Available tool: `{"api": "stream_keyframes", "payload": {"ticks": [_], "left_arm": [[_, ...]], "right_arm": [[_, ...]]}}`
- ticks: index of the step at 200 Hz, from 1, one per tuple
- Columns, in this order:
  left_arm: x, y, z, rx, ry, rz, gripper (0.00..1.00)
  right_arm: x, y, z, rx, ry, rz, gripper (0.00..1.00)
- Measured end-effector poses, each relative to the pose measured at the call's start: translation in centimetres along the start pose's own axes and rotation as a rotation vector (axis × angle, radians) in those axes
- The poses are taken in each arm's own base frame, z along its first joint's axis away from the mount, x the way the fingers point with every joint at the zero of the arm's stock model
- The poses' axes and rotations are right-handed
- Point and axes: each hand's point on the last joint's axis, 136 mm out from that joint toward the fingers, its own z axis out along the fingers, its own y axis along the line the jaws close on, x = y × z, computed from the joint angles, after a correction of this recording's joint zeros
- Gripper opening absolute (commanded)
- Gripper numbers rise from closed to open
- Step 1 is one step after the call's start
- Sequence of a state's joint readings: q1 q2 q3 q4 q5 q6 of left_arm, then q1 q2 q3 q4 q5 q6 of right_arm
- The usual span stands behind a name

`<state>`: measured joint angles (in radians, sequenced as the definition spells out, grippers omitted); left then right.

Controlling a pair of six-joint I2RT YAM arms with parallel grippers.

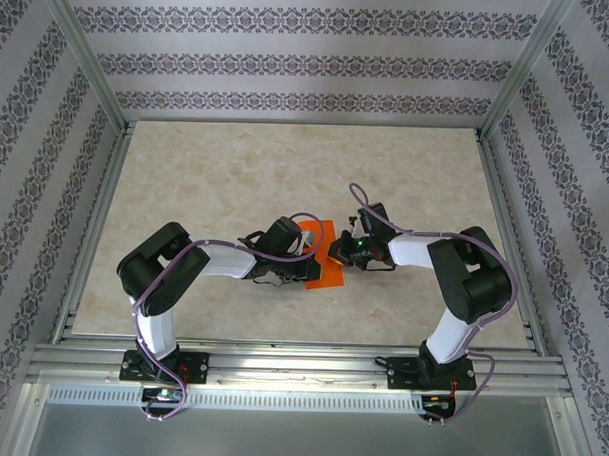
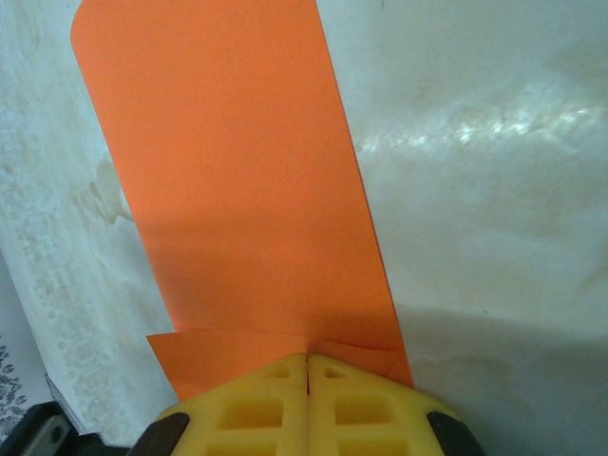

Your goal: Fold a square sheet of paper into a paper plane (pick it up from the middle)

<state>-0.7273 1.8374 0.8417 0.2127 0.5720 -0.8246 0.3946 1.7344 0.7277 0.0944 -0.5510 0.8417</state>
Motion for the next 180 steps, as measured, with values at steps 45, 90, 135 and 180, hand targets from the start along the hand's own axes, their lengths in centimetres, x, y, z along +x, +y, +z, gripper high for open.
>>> {"api": "stream_keyframes", "payload": {"ticks": [45, 90, 135, 180], "left_arm": [[0.8, 0.7, -0.3, 0.03, -0.031, -0.02, 0.0], [1.7, 1.0, -1.1, 0.08, -0.068, -0.045, 0.0], [3.2, 1.7, -2.3, 0.092, -0.074, -0.078, 0.0], [4.1, 2.1, -4.5, -0.016, -0.054, -0.062, 0.0]], "right_arm": [[0.1, 0.0, 0.0, -0.006, 0.002, -0.002, 0.0], [0.1, 0.0, 0.1, -0.009, 0.001, -0.004, 0.0], [0.1, 0.0, 0.1, -0.009, 0.001, -0.004, 0.0], [0.1, 0.0, 0.0, -0.01, 0.0, -0.004, 0.0]]}}
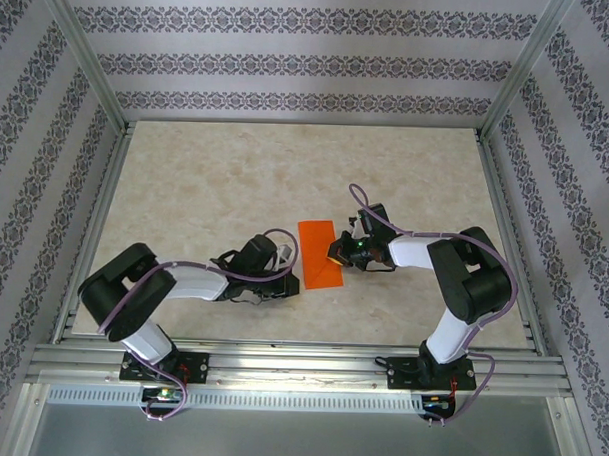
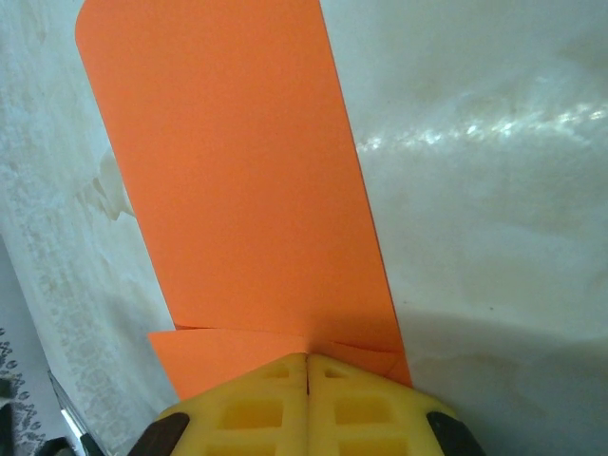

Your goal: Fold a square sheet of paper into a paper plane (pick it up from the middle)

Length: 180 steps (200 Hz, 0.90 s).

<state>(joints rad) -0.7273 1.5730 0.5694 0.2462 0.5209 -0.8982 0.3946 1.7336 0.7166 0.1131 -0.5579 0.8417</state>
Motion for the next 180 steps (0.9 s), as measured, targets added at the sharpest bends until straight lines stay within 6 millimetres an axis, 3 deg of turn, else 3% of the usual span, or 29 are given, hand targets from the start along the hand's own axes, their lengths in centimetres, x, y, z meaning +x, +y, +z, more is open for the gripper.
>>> {"api": "stream_keyframes", "payload": {"ticks": [32, 65, 123, 180], "left_arm": [[-2.2, -2.4, -1.9, -0.031, -0.062, 0.092, 0.0], [-4.5, -4.0, -2.2, -0.035, -0.091, 0.144, 0.0], [-8.5, -4.5, 0.5, -0.09, -0.057, 0.186, 0.0], [-8.3, -2.8, 2.9, -0.136, 0.018, 0.182, 0.0]], "right_arm": [[0.0, 0.0, 0.0, -0.001, 0.0, -0.001, 0.0], [0.0, 0.0, -0.1, 0.002, -0.002, -0.002, 0.0], [0.2, 0.0, -0.3, 0.006, 0.001, -0.001, 0.02], [0.3, 0.9, -1.4, -0.004, -0.007, -0.009, 0.06]]}}
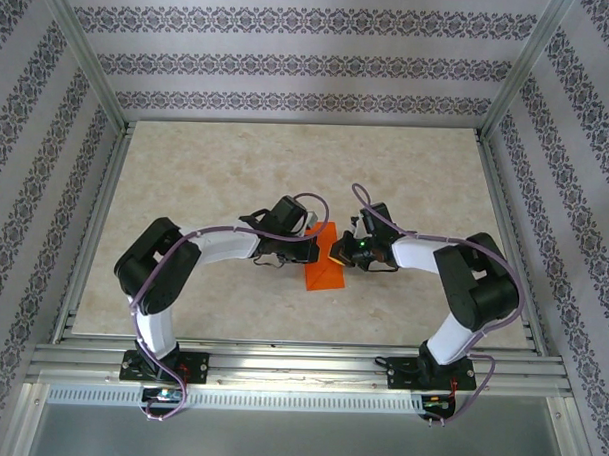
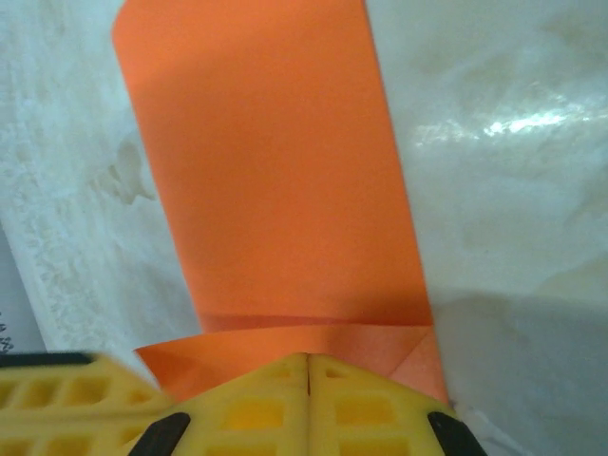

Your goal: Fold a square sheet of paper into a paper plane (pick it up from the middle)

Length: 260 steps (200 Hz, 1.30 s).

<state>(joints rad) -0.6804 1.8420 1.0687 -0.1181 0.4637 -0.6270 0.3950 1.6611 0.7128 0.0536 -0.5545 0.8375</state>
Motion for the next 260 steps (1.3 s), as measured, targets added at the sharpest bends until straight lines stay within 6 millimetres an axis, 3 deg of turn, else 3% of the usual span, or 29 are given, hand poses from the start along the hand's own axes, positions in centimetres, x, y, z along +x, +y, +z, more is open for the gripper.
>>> {"api": "stream_keyframes", "payload": {"ticks": [35, 72, 208, 260], "left_arm": [[0.7, 0.9, 0.7, -0.024, 0.033, -0.006, 0.0], [0.9, 1.4, 1.4, -0.036, 0.051, -0.006, 0.0], [0.9, 1.6, 1.9, -0.035, 0.062, 0.001, 0.0], [1.1, 1.4, 1.9, -0.022, 0.065, 0.001, 0.0]], "right_arm": [[-0.2, 1.5, -1.9, -0.032, -0.046, -0.03, 0.1], [0.4, 1.0, -3.4, -0.037, -0.074, -0.012, 0.12], [5.4, -3.5, -2.8, 0.114, 0.049, 0.115, 0.26], [5.4, -3.8, -2.8, 0.142, 0.057, 0.115, 0.3]]}}
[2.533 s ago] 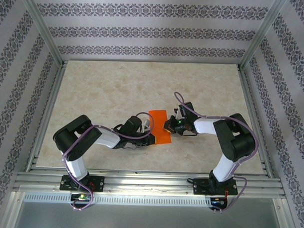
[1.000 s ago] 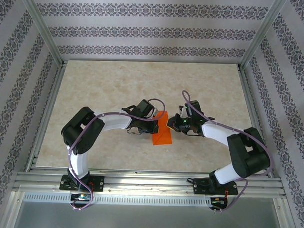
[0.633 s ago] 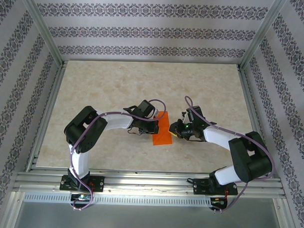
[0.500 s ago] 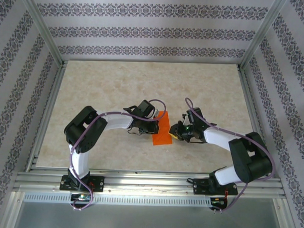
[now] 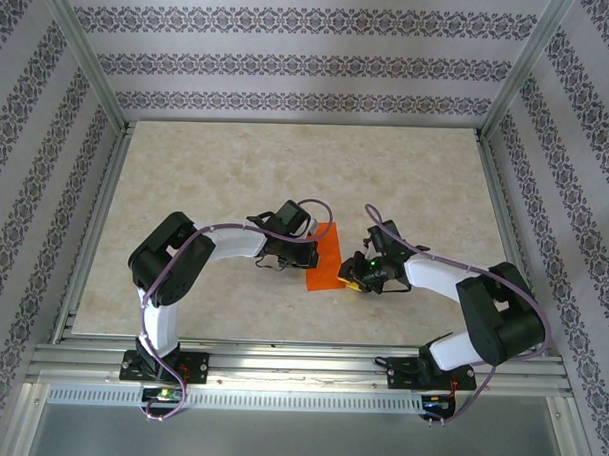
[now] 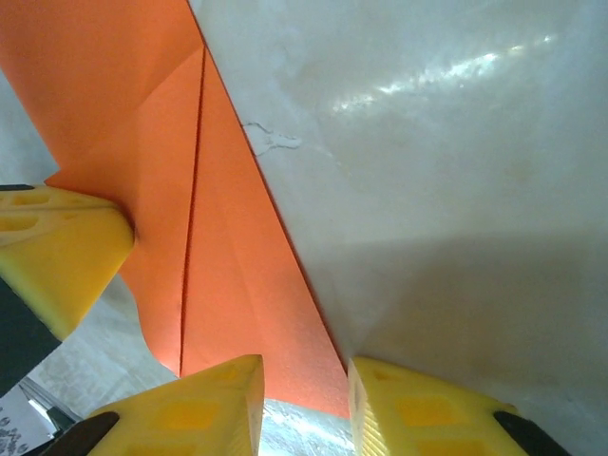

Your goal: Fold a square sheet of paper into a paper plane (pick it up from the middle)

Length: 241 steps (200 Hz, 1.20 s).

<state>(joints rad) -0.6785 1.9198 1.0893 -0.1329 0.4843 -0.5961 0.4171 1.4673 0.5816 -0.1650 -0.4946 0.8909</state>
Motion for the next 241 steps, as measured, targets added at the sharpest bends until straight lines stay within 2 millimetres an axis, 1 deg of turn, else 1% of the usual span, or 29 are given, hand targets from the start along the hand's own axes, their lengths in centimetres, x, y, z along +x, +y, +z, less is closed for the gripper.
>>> {"api": "stream_keyframes", "payload": {"ticks": [26, 57, 91, 116, 145, 157, 186, 211, 233, 241], "left_arm": [[0.1, -0.1, 0.1, 0.012, 0.002, 0.0, 0.0], [0.2, -0.1, 0.1, 0.015, 0.002, -0.001, 0.0], [0.2, -0.2, 0.1, 0.026, 0.0, -0.004, 0.0], [0.3, -0.3, 0.2, 0.035, 0.001, -0.005, 0.0], [0.3, -0.3, 0.2, 0.037, 0.003, -0.005, 0.0], [0.3, -0.3, 0.2, 0.037, 0.003, -0.005, 0.0], [0.3, -0.3, 0.2, 0.037, 0.003, -0.005, 0.0], [0.3, -0.4, 0.2, 0.038, 0.003, -0.006, 0.0], [0.4, -0.4, 0.2, 0.043, 0.004, -0.007, 0.0], [0.4, -0.4, 0.2, 0.045, 0.003, -0.008, 0.0]], "right_arm": [[-0.1, 0.5, 0.2, 0.006, 0.011, -0.009, 0.3], [-1.0, 1.8, 0.6, -0.008, 0.004, -0.029, 0.31], [-1.5, 1.9, 1.3, -0.001, 0.01, -0.024, 0.31], [-1.3, 2.3, 0.8, -0.007, 0.002, -0.038, 0.32], [-1.0, 3.3, -0.7, -0.038, -0.028, -0.081, 0.33], [-0.6, 3.0, -0.9, -0.039, -0.03, -0.088, 0.33], [0.6, 1.2, -0.6, -0.002, 0.002, -0.065, 0.34], [0.6, 1.0, -0.3, 0.002, 0.012, -0.059, 0.34], [0.6, 0.5, 0.6, 0.018, 0.034, -0.045, 0.34], [0.6, 0.7, 0.8, 0.015, 0.045, -0.043, 0.34]]}}
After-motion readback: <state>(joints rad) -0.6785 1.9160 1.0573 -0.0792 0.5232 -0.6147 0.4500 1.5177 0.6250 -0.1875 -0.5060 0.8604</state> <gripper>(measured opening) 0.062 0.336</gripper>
